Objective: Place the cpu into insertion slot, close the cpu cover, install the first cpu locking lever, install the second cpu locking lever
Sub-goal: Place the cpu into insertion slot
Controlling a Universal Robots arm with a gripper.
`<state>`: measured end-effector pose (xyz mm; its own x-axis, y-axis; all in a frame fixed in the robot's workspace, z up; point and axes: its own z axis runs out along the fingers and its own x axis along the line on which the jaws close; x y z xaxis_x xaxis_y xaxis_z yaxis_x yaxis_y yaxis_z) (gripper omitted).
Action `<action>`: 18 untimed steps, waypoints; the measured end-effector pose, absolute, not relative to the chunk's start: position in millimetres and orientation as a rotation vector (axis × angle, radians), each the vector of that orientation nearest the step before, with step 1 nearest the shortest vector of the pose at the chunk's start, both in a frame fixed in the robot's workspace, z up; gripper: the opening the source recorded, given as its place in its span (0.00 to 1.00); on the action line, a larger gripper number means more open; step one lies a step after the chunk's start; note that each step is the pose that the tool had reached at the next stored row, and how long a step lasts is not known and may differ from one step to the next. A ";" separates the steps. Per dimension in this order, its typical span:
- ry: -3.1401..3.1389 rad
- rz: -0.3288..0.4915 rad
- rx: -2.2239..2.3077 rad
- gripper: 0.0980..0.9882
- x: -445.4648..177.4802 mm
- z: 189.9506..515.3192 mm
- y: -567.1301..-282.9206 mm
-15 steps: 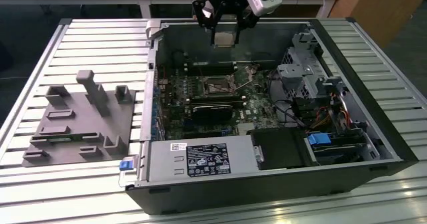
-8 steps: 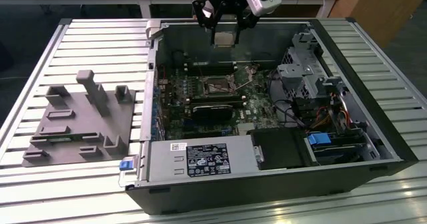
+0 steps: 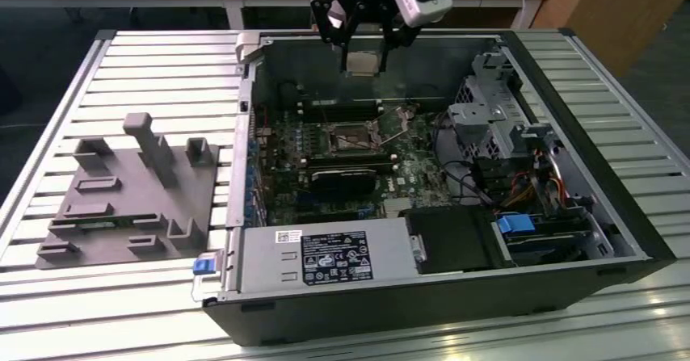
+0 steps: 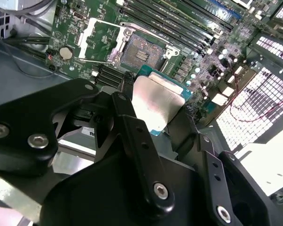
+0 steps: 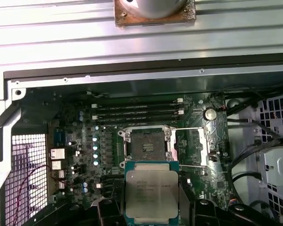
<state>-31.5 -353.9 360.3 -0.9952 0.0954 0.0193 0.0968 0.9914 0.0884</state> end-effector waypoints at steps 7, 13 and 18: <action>-3.117 -0.140 -0.233 0.50 -31.5 359.8 -353.9; -3.114 -0.140 -0.291 0.50 -31.5 359.5 -353.9; -3.110 -0.140 -0.339 0.50 -31.5 359.3 -353.9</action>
<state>-31.5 -353.9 359.3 -0.9765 0.2147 0.0192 0.2156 0.9726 0.0875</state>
